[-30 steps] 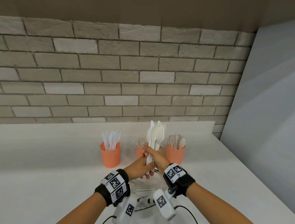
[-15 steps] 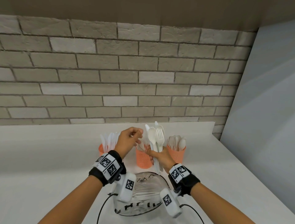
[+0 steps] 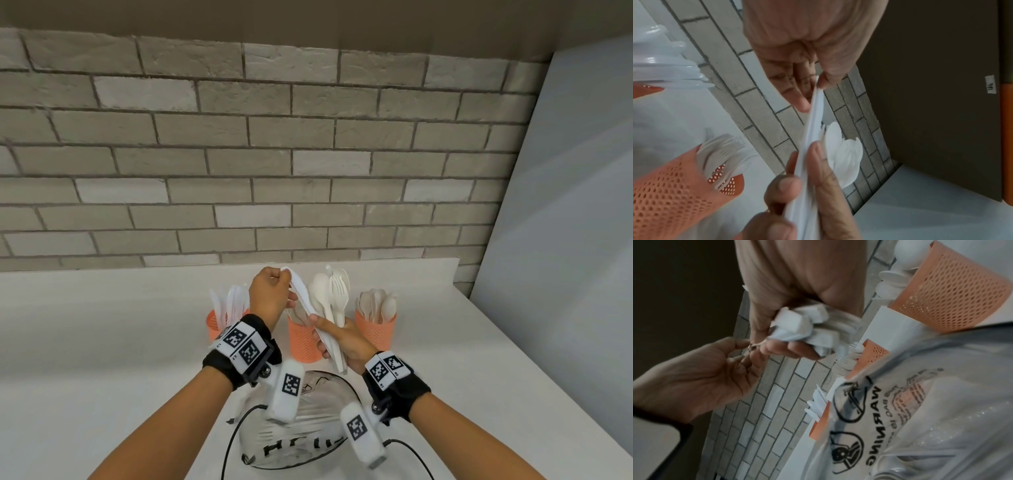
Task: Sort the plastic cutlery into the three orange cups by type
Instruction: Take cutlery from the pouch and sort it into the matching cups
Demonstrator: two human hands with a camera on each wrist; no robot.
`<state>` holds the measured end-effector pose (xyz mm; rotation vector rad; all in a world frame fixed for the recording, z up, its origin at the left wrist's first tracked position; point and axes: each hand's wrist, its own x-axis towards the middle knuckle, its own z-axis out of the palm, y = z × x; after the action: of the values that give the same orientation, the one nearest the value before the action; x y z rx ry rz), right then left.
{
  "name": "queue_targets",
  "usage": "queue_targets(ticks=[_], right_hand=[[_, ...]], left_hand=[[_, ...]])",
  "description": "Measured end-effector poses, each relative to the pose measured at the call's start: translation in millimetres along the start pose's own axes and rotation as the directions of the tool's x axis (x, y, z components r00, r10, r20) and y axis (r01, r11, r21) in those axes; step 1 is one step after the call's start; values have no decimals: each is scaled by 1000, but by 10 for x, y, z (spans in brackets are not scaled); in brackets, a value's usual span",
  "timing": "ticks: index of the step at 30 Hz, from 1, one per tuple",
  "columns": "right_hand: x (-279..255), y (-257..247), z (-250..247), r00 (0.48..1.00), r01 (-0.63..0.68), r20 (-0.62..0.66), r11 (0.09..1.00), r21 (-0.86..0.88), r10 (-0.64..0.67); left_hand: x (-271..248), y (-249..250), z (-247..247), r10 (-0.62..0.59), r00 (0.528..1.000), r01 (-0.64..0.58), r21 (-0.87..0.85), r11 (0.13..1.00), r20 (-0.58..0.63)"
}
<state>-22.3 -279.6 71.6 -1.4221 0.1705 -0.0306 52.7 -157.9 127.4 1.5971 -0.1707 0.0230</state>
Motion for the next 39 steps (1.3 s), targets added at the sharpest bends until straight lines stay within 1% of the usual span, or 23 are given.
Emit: queue_targets(ticks=[2,4,6,9,14,16,19,21,23,24,25,26,28,29,30,33,34,36,39], right_hand=[[-5,-11,-5,1000,-7,7,1000,19,7],[-13,-18,-6,1000,-15,24,999,45,14],[-22,-20,-12,999,-27,47,998,60,24],[-38,-9,-27,995,-47,89,995,84,39],[-89,-50,-19,987,-62,152,995,83,49],[-84,-38,-40,987,-47,152,999,19,44],[-77,0,-95,990,17,140,991,-131,2],[-87,20,-121,991,86,115,979,-182,-66],[-86,45,-142,982,187,62,943,-276,-177],[-80,60,-157,971,235,38,905,-354,-237],[-73,73,-176,957,268,17,856,-441,-291],[-64,85,-201,942,285,7,793,-539,-334],[-66,100,-248,923,272,21,612,-743,-384],[-75,86,-256,918,259,34,532,-806,-396],[-76,72,-263,916,250,39,492,-834,-399],[-80,52,-254,910,270,54,487,-830,-412],[-72,53,-255,911,269,45,506,-820,-411],[-53,68,-261,919,263,32,553,-791,-392],[-35,88,-266,934,267,32,637,-723,-356]], left_hand=[[-29,-10,12,-31,998,33,-57,998,47],[-88,-8,23,-30,989,46,-111,993,147],[-125,-19,23,-18,976,49,-139,989,219],[-141,-48,12,-11,970,49,-150,987,243],[-179,-84,35,14,988,14,-183,983,155],[-190,-92,22,29,993,-7,-187,982,113],[-145,-95,-38,2,999,5,-202,979,35],[-89,-85,-91,-49,999,40,-284,958,-24],[-38,-50,-140,-117,992,84,-432,898,-50],[-14,-34,-162,-133,990,92,-472,877,-55],[7,-16,-181,-134,989,91,-464,881,-60],[19,-3,-194,-117,991,82,-414,906,-59],[6,12,-203,-65,998,60,-286,956,-7],[-24,24,-202,-45,998,55,-243,969,47],[-58,32,-202,-29,993,52,-208,977,112],[-157,46,-202,3,956,28,-104,994,293],[-187,52,-199,10,942,16,-73,997,336],[-231,80,-190,17,921,-6,-30,1000,388],[-245,109,-179,25,906,-28,1,1000,423]])
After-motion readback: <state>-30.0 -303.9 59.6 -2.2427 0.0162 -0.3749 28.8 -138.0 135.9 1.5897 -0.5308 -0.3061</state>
